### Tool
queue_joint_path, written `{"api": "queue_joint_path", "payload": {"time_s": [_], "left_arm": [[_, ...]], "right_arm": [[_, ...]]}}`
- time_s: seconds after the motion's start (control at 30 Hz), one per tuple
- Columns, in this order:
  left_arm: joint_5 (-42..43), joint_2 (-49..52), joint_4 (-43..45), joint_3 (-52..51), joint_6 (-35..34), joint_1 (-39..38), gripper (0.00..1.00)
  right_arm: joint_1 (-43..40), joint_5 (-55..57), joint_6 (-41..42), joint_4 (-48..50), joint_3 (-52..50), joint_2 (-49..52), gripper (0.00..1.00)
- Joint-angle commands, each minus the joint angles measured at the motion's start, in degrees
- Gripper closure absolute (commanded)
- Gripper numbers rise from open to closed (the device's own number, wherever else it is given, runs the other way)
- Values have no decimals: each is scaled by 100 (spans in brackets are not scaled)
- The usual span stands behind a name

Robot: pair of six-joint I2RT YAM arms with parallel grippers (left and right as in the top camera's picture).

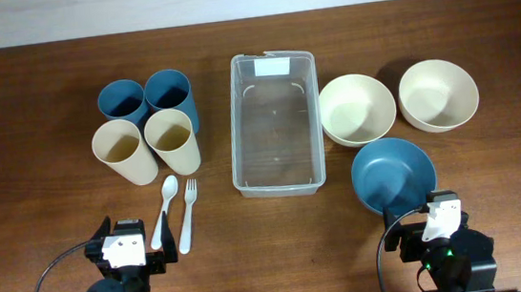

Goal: Pack container
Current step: 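Move the right gripper toward the blue bowl near the container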

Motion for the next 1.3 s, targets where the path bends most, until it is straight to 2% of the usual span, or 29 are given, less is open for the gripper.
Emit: {"api": "queue_joint_path", "payload": {"time_s": [0.0, 0.93, 1.03, 1.27], "left_arm": [[61, -52, 9, -66, 92, -114, 1], [61, -52, 9, -66, 92, -114, 0], [61, -52, 7, -66, 92, -114, 0], [61, -52, 7, -66, 92, -114, 0]], "right_arm": [[31, -13, -20, 33, -28, -61, 1], [31, -13, -20, 33, -28, -61, 1], [31, -26, 13, 308, -28, -61, 1], [31, -925, 1670, 1602, -28, -61, 1]]}}
